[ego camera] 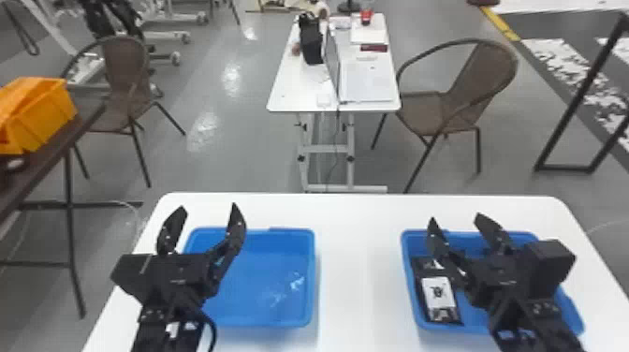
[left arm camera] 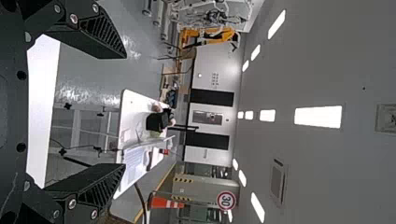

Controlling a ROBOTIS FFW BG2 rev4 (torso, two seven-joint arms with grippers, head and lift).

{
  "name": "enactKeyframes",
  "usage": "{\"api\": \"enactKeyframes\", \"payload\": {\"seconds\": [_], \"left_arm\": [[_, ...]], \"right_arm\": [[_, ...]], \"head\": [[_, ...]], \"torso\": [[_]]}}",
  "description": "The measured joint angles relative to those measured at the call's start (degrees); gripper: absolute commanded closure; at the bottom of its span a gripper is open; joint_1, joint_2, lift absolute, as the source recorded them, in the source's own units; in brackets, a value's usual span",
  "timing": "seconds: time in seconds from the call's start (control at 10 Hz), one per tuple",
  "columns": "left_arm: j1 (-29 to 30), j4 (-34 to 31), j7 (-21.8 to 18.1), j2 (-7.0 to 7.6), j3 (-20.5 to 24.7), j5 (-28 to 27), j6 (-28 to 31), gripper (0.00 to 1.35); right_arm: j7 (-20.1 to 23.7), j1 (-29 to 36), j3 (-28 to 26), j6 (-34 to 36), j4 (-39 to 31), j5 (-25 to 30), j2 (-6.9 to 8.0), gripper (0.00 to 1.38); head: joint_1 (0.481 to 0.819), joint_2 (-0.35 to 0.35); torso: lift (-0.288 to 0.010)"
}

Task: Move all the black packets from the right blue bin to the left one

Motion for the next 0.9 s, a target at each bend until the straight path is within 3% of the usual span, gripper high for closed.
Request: {"api": "enactKeyframes", "payload": {"seconds": [0.9], "left_arm": [[0.0, 0.2, 0.0, 0.00, -0.1, 0.5, -0.2, 0.21]], "right_arm": [[0.0, 0.4, -1.2, 0.0, -0.1, -0.8, -0.01, 0.34]], "head": [[0.695, 0.059]], "torso": [[0.000]]}}
